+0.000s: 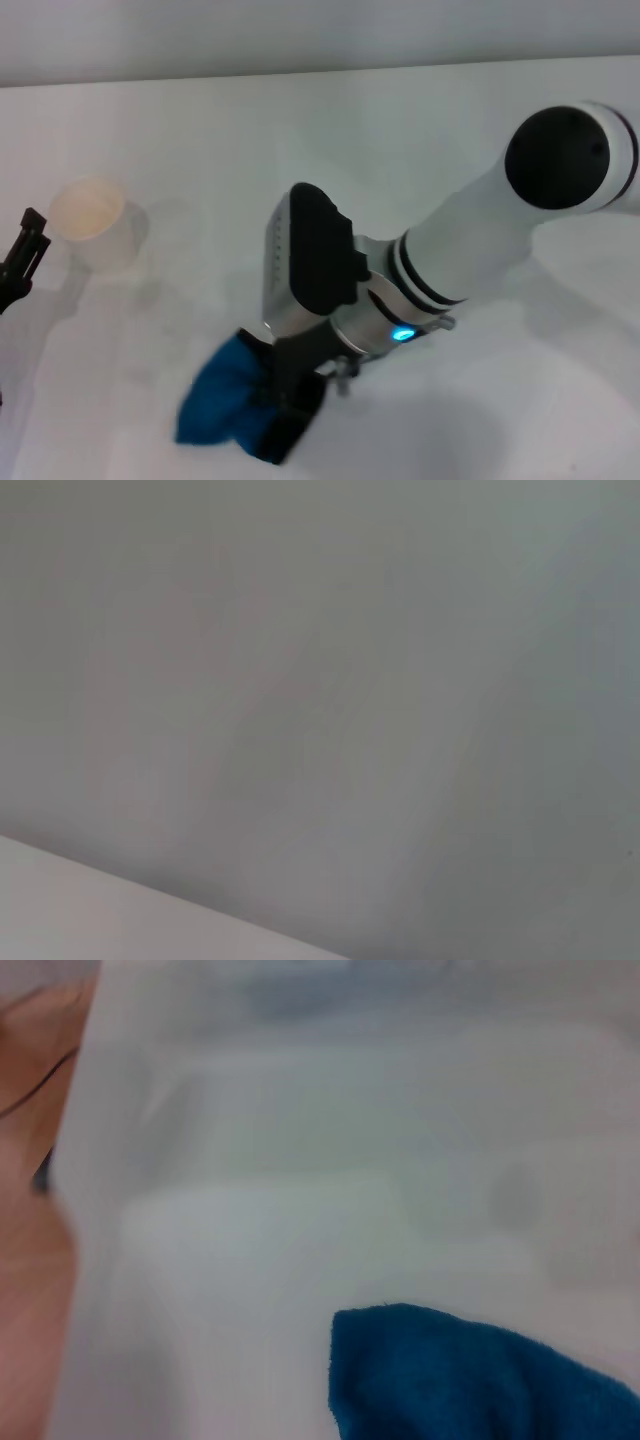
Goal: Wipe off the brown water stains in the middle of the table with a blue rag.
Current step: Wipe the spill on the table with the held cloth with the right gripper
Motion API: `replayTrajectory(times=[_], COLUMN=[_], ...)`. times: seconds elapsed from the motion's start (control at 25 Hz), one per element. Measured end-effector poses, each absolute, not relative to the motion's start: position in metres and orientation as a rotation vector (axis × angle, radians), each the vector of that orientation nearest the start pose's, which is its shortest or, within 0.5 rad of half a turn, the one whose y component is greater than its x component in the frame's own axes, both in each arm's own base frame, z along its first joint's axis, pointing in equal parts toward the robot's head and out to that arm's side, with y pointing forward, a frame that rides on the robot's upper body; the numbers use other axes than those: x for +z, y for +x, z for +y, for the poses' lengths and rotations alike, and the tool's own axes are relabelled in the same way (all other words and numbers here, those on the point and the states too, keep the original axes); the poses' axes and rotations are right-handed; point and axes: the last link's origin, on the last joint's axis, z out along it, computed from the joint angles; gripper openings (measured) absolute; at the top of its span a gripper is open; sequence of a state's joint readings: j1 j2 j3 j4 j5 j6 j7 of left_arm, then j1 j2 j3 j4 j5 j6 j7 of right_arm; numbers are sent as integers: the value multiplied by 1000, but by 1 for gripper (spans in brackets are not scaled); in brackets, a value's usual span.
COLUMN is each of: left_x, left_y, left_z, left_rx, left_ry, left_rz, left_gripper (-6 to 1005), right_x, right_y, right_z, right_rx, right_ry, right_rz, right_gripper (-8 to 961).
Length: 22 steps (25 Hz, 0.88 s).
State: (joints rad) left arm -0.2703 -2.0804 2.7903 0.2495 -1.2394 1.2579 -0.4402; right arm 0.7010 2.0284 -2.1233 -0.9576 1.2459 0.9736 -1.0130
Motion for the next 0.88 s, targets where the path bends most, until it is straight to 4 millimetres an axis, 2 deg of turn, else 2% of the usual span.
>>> replayTrajectory(times=[0.32, 0.52, 0.64, 0.8, 0.84, 0.88], left_x=[-48, -48, -48, -48, -48, -48], left_y=[-344, -345, -344, -344, -344, -344], left_z=[261, 261, 261, 261, 261, 261], left_rx=[-927, -925, -928, -927, -927, -927], left_ry=[-1555, -1555, -1555, -1555, -1555, -1555], left_rz=[-930, -931, -932, -932, -932, -932], left_gripper=[887, 888, 888, 888, 888, 888], right_x=[-155, -151, -141, -113, -98, -98], right_y=[149, 155, 167, 190, 203, 203], right_z=[311, 325, 340, 360, 364, 364], right_rx=[-112, -82, -87, -114, -160, -160], right_ry=[-3025, -2946, -2883, -2822, -2808, -2808], right_rz=[327, 397, 470, 596, 625, 625], right_gripper=[131, 136, 139, 143, 144, 145])
